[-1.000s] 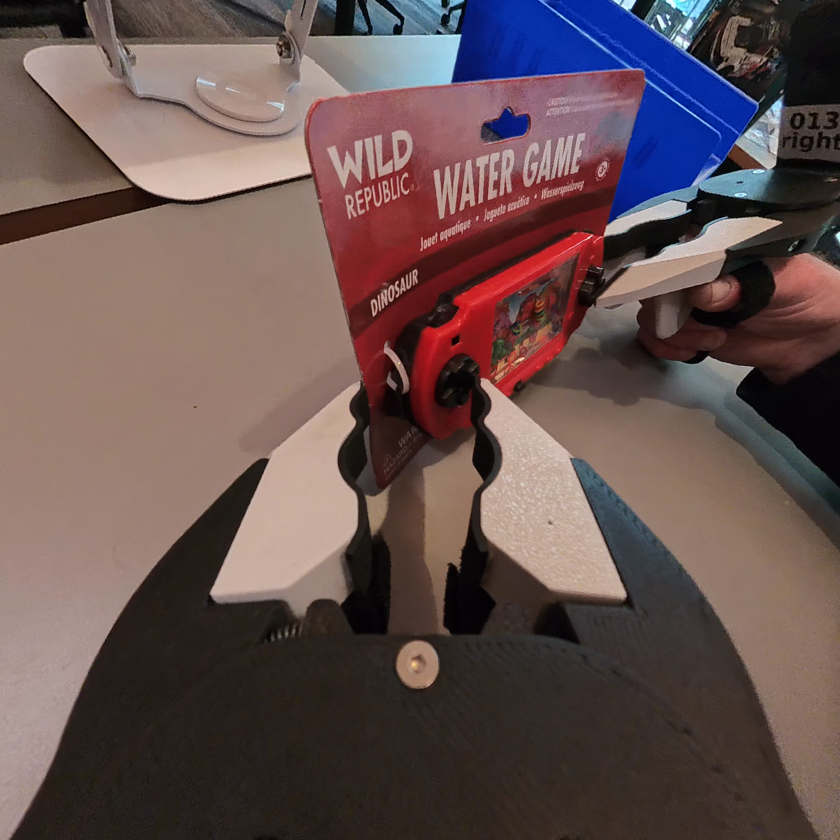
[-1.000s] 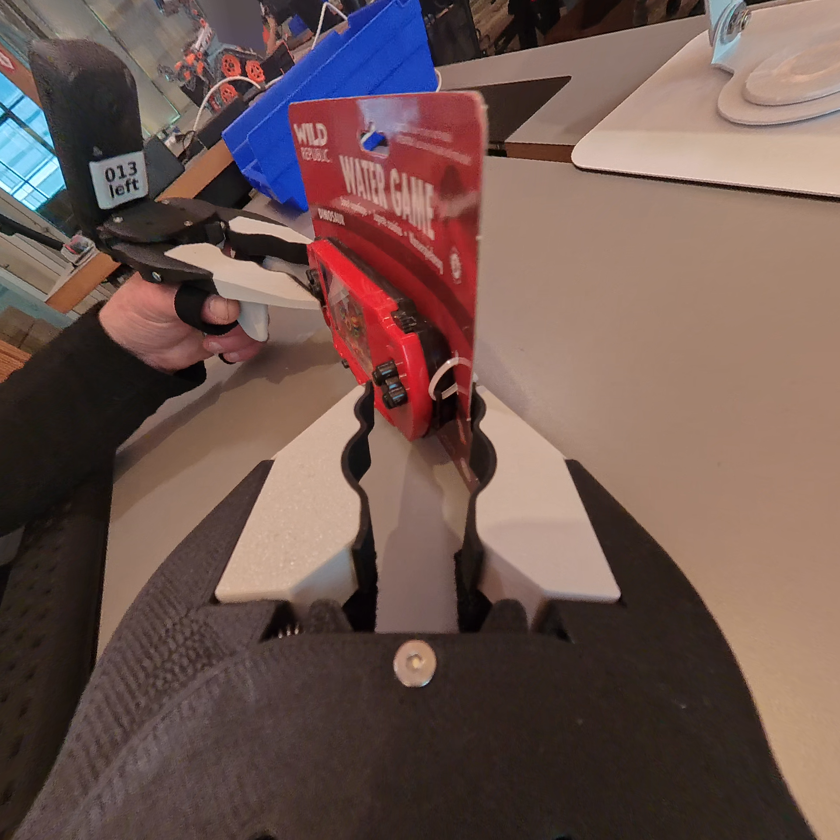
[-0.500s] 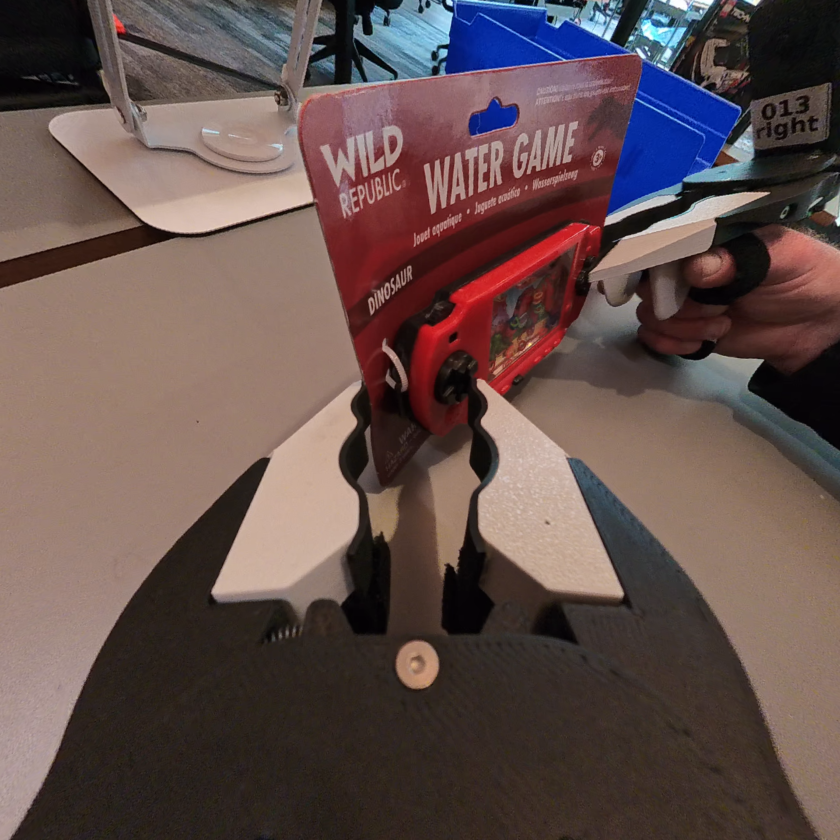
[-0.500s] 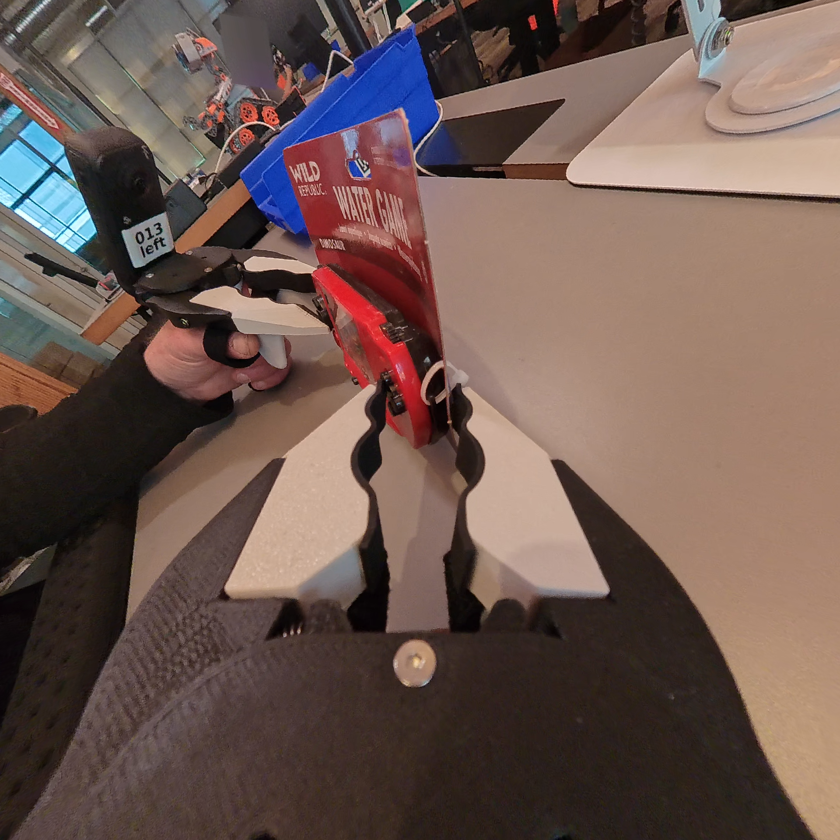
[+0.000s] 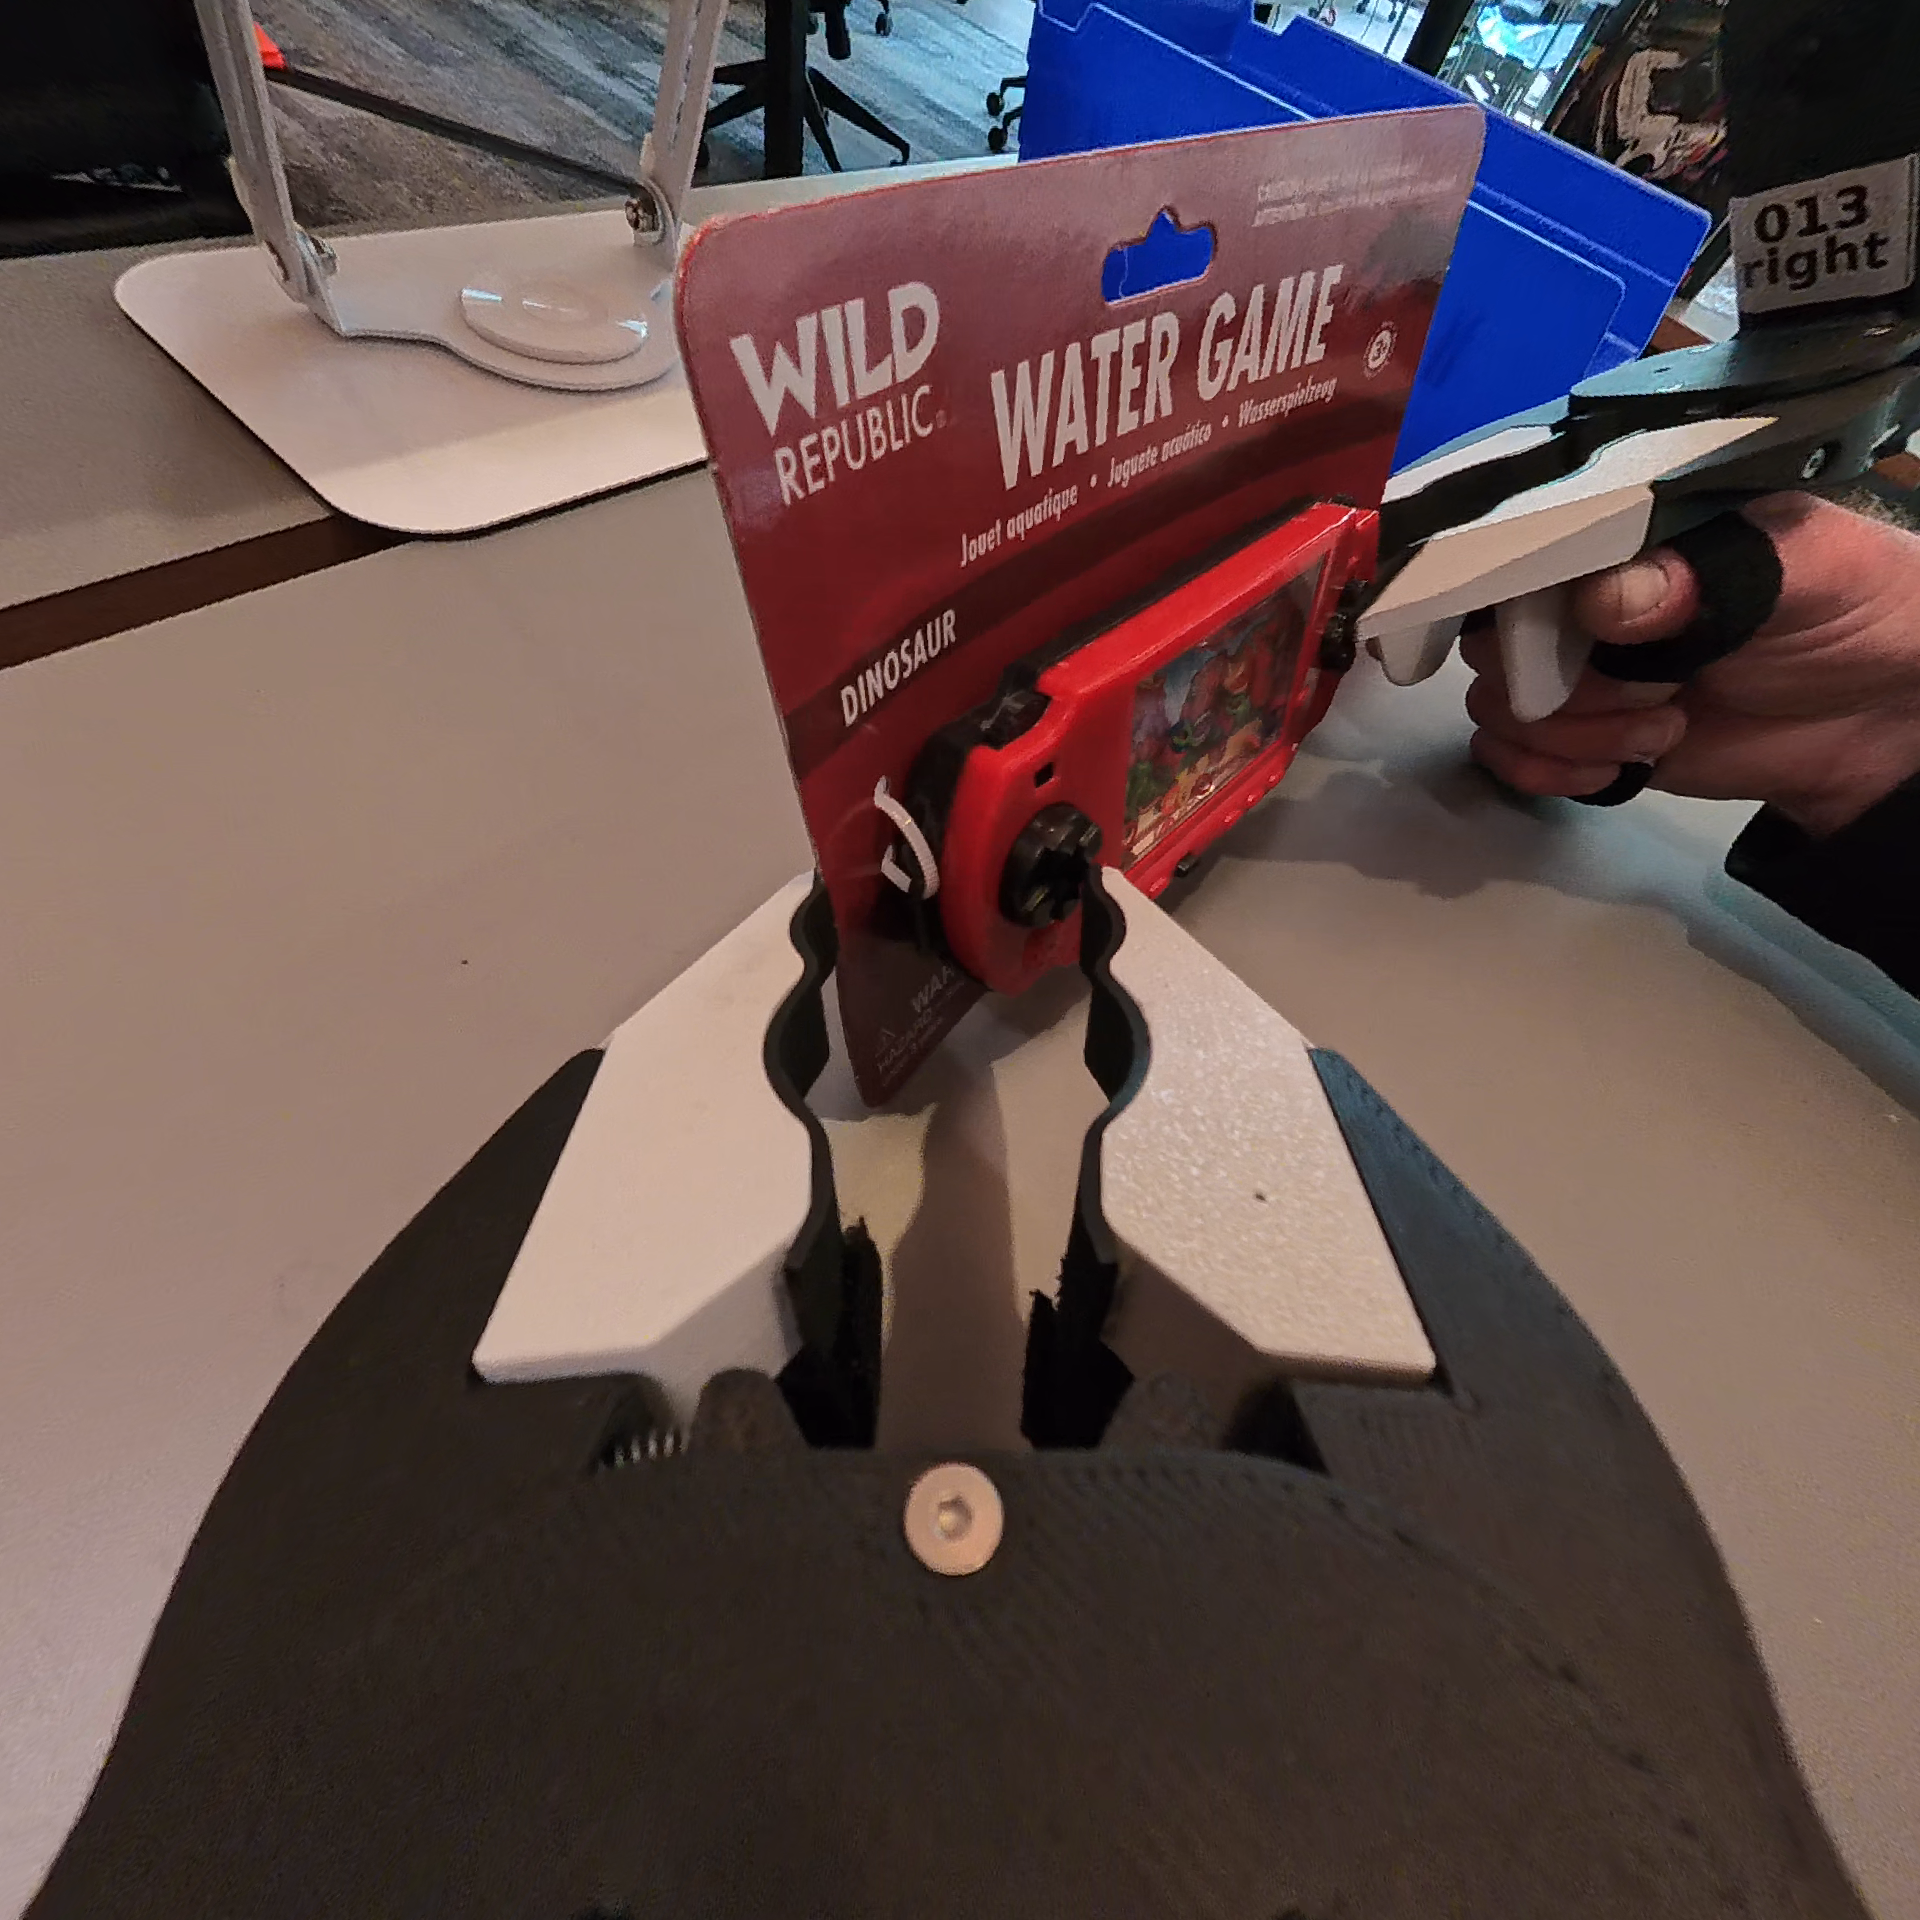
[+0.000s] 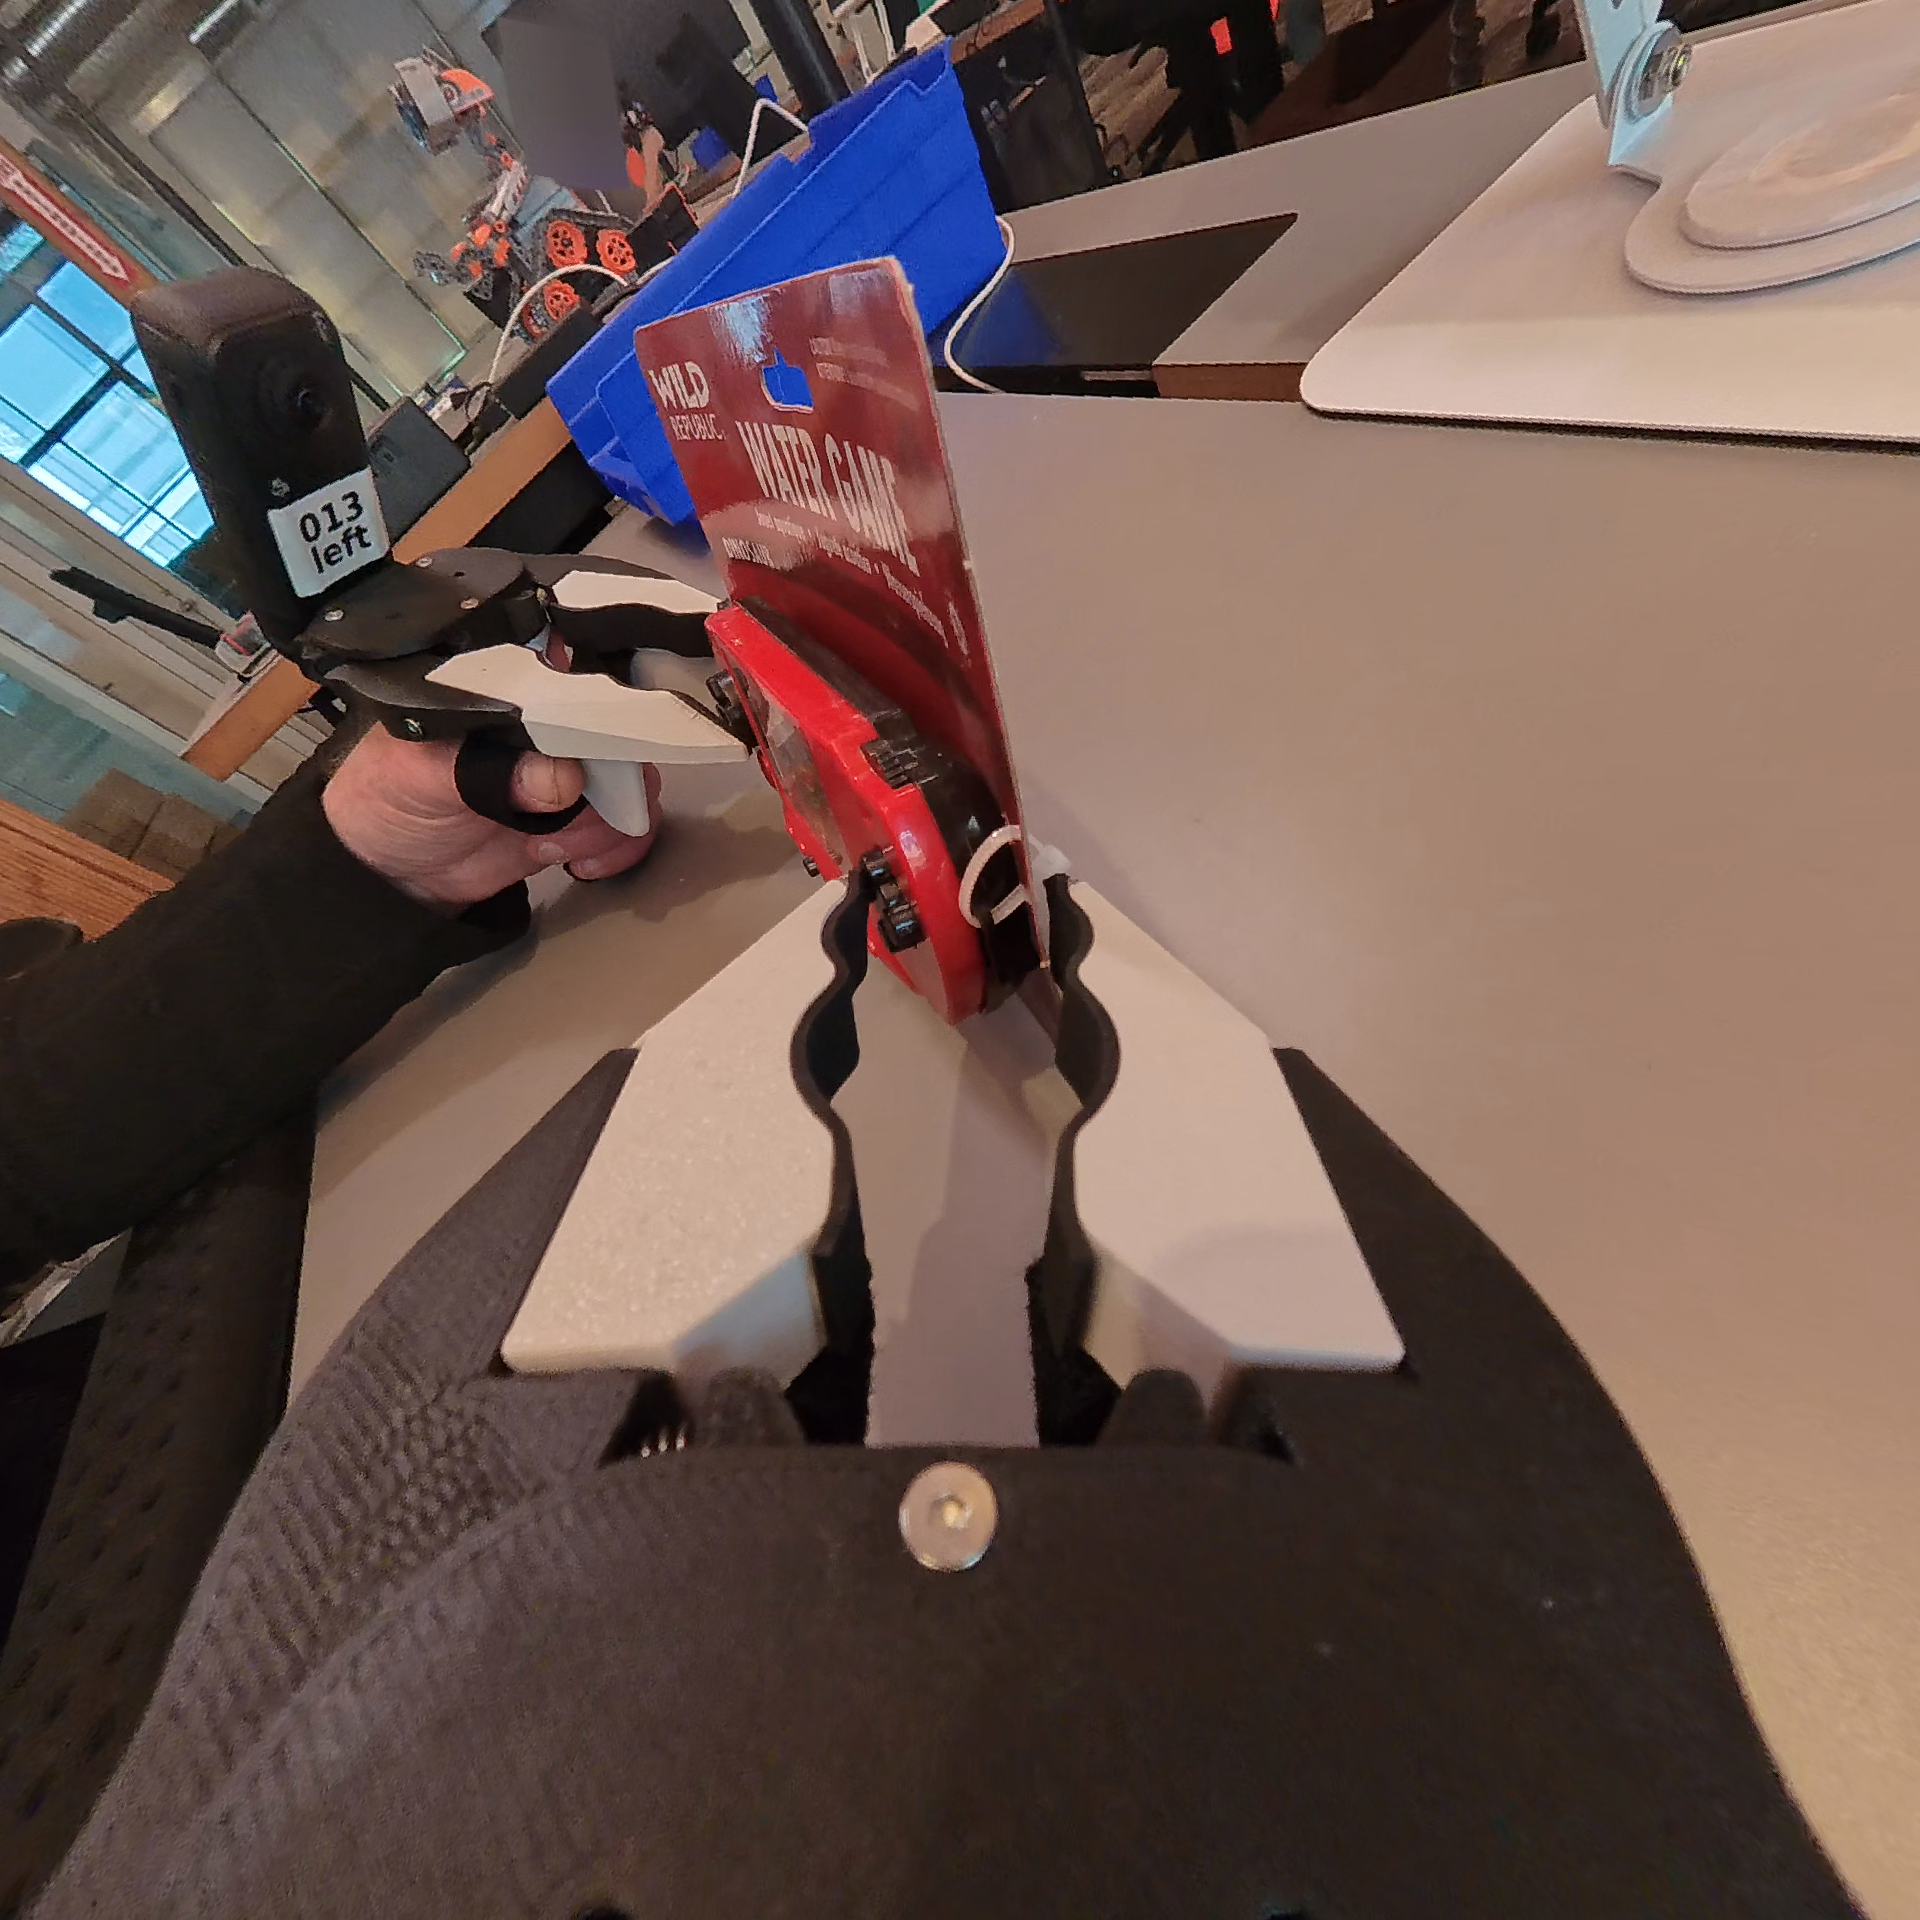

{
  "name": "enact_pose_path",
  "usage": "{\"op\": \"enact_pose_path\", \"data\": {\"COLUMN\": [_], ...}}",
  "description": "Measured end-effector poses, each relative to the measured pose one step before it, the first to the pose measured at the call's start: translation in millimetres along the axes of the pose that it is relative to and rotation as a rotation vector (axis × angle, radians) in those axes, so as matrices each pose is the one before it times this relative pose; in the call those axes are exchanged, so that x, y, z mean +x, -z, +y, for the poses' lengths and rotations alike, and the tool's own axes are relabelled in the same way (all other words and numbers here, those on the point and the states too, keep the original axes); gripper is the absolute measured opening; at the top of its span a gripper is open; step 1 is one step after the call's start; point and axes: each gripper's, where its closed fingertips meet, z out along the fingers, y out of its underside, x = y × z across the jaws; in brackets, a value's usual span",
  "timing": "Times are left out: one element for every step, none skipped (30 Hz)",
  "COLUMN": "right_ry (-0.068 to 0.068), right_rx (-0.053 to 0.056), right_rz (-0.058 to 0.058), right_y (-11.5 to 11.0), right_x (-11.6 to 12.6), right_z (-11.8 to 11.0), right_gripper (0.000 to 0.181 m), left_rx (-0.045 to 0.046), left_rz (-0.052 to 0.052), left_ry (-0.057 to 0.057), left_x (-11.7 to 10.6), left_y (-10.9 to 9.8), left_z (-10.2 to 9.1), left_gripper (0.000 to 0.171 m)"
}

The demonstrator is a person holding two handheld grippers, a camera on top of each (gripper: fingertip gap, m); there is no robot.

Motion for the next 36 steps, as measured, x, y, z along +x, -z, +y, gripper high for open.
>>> {"op": "enact_pose_path", "data": {"right_ry": [0.0017, 0.0011, 0.0023, 0.0027, 0.0020, 0.0021, 0.0039, 0.0043, 0.0048, 0.0040, 0.0038, 0.0052, 0.0063, 0.0041, 0.0054, 0.0058, 0.0069, 0.0047, 0.0012, -0.0013, -0.0022, -0.0021, -0.0016, -0.0006, 0.0007, 0.0002, -0.0002, -0.0010, 0.0001, 0.0010, -0.0004, 0.0003, 0.0024, 0.0025, 0.0013, 0.0008], "right_rx": [-0.0018, -0.0015, -0.0016, -0.0023, -0.0023, -0.0004, -0.0005, -0.0013, -0.0014, -0.0016, -0.0021, -0.0009, -0.0001, -0.0013, -0.0007, -0.0029, -0.0055, -0.0045, -0.0027, 0.0001, 0.0013, 0.0004, 0.0011, 0.0016, 0.0019, 0.0006, -0.0009, -0.0001, -0.0010, -0.0025, -0.0015, -0.0012, -0.0017, -0.0011, 0.0012, 0.0016], "right_rz": [-0.0032, -0.0034, -0.0040, -0.0030, -0.0035, -0.0030, -0.0043, -0.0050, -0.0034, -0.0022, -0.0024, -0.0014, 0.0019, -0.0009, -0.0022, -0.0001, 0.0033, 0.0021, 0.0030, 0.0026, 0.0010, 0.0020, 0.0029, 0.0024, 0.0023, 0.0036, 0.0046, 0.0029, 0.0031, 0.0040, 0.0029, 0.0025, 0.0025, 0.0010, -0.0003, 0.0014], "right_y": [-0.09, -0.08, -0.17, -0.21, -0.21, -0.12, 0.04, -0.03, -0.03, -0.05, -0.33, -0.26, -0.06, 0.15, -0.02, -0.50, -0.70, -0.80, -0.63, -0.32, -0.22, -0.12, -0.14, -0.17, -0.23, -0.36, -0.22, -0.19, -0.09, -0.01, 0.10, -0.04, 0.10, 0.15, 0.12, 0.09], "right_x": [-0.49, -0.61, -0.70, -0.73, -0.68, -0.70, -0.84, -0.95, -0.78, -0.53, -0.49, -0.50, -0.03, -0.28, -0.51, -0.43, -0.19, -0.21, 0.31, 0.69, 0.51, 0.54, 0.55, 0.32, 0.11, 0.27, 0.67, 0.39, 0.44, 0.51, 0.47, 0.40, 0.23, -0.04, -0.24, 0.05], "right_z": [0.39, 0.26, 0.31, 0.48, 0.39, 0.14, 0.01, 0.23, 0.30, 0.34, 0.37, 0.16, -0.06, 0.22, 0.29, 0.37, 0.76, 0.54, 0.41, 0.12, -0.03, 0.05, -0.08, -0.39, -0.53, -0.32, -0.01, -0.10, -0.05, 0.34, 0.16, 0.23, 0.14, 0.13, -0.29, -0.40], "right_gripper": [0.032, 0.032, 0.032, 0.032, 0.032, 0.031, 0.031, 0.030, 0.029, 0.029, 0.028, 0.028, 0.027, 0.027, 0.027, 0.027, 0.027, 0.027, 0.027, 0.027, 0.027, 0.027, 0.027, 0.027, 0.026, 0.026, 0.026, 0.026, 0.026, 0.027, 0.027, 0.027, 0.027, 0.027, 0.027, 0.027], "left_rx": [0.00103, -0.00029, -0.00174, -0.00158, -0.00120, 0.00313, 0.00686, 0.01165, 0.01119, 0.00271, -0.00530, -0.00001, -0.00162, -0.00787, -0.00667, -0.00299, -0.00535, -0.00323, 0.00020, 0.00020, -0.00172, -0.00170, 0.00223, 0.00387, 0.00094, 0.00158, 0.00410, 0.00294, 0.00131, -0.00036, -0.00108, -0.00139, -0.00076, 0.00145, 0.00227, 0.00144], "left_rz": [0.0041, 0.0028, 0.0007, 0.0023, 0.0030, 0.0048, 0.0069, 0.0079, 0.0160, 0.0143, 0.0055, -0.0008, 0.0093, 0.0028, -0.0059, -0.0038, 0.0024, -0.0039, -0.0022, -0.0039, -0.0045, -0.0047, -0.0043, -0.0021, 0.0000, -0.0023, -0.0057, -0.0062, -0.0072, -0.0076, -0.0067, -0.0067, -0.0047, -0.0007, 0.0011, 0.0020], "left_ry": [0.0044, 0.0008, -0.0001, 0.0005, -0.0007, 0.0007, 0.0055, 0.0078, 0.0097, 0.0078, -0.0012, -0.0093, -0.0053, -0.0082, -0.0145, -0.0055, 0.0047, 0.0045, 0.0102, 0.0079, 0.0044, 0.0020, 0.0028, 0.0069, 0.0072, 0.0082, 0.0049, 0.0006, 0.0012, -0.0015, -0.0054, -0.0073, -0.0023, 0.0002, 0.0017, 0.0016], "left_x": [0.01, -0.06, -0.36, -0.18, -0.16, -0.22, -0.36, -0.59, 0.48, 0.17, -0.65, -0.88, 0.67, -0.47, -1.99, -1.74, -0.74, -1.82, -1.33, -0.90, -0.61, -0.40, -0.34, -0.45, -0.49, -0.63, -0.75, -0.52, -0.18, 0.00, 0.16, 0.23, 0.19, 0.33, 0.16, 0.11], "left_y": [0.40, 0.53, 0.55, 0.60, 0.78, 0.95, 1.36, 1.70, 1.95, 1.48, 0.71, 0.53, 0.10, 0.17, 0.82, 0.65, 0.33, 0.43, -0.21, -0.80, -0.47, -0.41, -0.41, -0.50, -0.31, -0.37, -0.91, -0.66, -0.60, -0.57, -0.42, -0.22, -0.02, 0.21, 0.25, 0.42], "left_z": [-0.02, 0.16, 0.22, -0.02, 0.02, -0.69, -1.68, -2.66, -2.74, -1.39, -0.09, -0.71, -0.53, 0.28, 0.12, -0.41, 0.01, -0.23, -0.60, -0.20, -0.23, -0.32, -0.41, -0.38, -0.21, -0.39, -0.38, -0.41, -0.53, -0.32, -0.43, -0.25, -0.09, -0.05, 0.19, 0.08], "left_gripper": [0.046, 0.046, 0.046, 0.046, 0.047, 0.047, 0.048, 0.048, 0.050, 0.050, 0.050, 0.051, 0.053, 0.051, 0.046, 0.044, 0.043, 0.040, 0.040, 0.039, 0.039, 0.038, 0.036, 0.034, 0.033, 0.032, 0.032, 0.031, 0.030, 0.029, 0.028, 0.028, 0.028, 0.028, 0.028, 0.028]}}
